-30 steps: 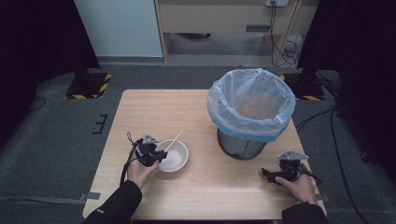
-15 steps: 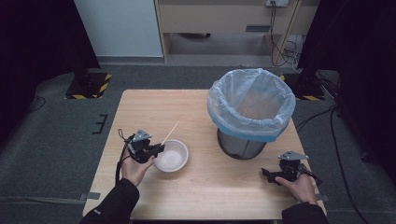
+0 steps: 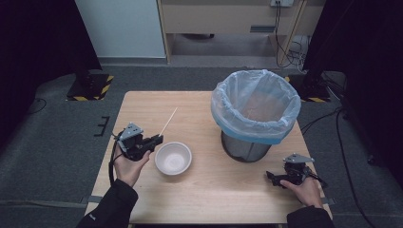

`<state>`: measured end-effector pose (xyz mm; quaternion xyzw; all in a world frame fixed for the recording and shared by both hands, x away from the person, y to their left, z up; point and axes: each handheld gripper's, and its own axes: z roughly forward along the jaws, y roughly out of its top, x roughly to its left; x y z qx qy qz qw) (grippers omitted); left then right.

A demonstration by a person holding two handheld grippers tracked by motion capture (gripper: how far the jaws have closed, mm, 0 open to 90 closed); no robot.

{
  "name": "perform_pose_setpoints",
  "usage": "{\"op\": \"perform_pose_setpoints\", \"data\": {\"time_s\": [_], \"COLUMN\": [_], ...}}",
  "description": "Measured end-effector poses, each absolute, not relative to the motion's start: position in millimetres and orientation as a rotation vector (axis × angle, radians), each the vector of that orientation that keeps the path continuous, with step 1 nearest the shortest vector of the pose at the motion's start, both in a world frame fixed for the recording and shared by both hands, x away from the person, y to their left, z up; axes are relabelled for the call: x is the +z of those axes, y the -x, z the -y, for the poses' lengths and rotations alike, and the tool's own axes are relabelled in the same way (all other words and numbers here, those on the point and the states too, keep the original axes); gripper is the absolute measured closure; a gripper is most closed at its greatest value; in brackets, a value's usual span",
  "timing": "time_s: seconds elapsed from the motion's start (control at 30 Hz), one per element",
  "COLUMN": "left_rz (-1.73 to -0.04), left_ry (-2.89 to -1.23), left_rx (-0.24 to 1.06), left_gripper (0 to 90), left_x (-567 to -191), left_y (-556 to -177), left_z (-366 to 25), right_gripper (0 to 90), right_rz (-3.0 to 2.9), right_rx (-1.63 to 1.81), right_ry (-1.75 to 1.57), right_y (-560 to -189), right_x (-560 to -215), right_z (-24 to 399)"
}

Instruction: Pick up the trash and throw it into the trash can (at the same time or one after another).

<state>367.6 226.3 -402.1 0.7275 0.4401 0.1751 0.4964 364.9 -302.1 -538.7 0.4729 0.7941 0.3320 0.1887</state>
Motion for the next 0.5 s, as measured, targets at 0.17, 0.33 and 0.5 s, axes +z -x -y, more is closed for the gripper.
{"op": "perform_pose_setpoints", "data": {"time_s": [0.17, 0.33, 0.5], "left_rz": [-1.028, -0.991, -0.951], "left_ry": [-1.707, -1.669, -1.655], "left_rx": [0.449, 0.46, 0.477], "left_gripper": [84.8, 84.8, 84.8], "left_x": [-382.3, -367.3, -354.5], "left_y": [-361.0, -354.7, -351.3], "left_z": [-229.8, -227.6, -223.4], "right_gripper": [1.8, 1.7, 1.8], "right_rz": [-2.232, -2.233, -2.232], "right_rx": [0.935, 0.934, 0.934], "right_ry": [-1.331, -1.329, -1.331], "right_y": [-364.9, -364.9, -364.9], "right_x": [-538.7, -538.7, -538.7], "right_z": [302.0, 302.1, 301.9]}}
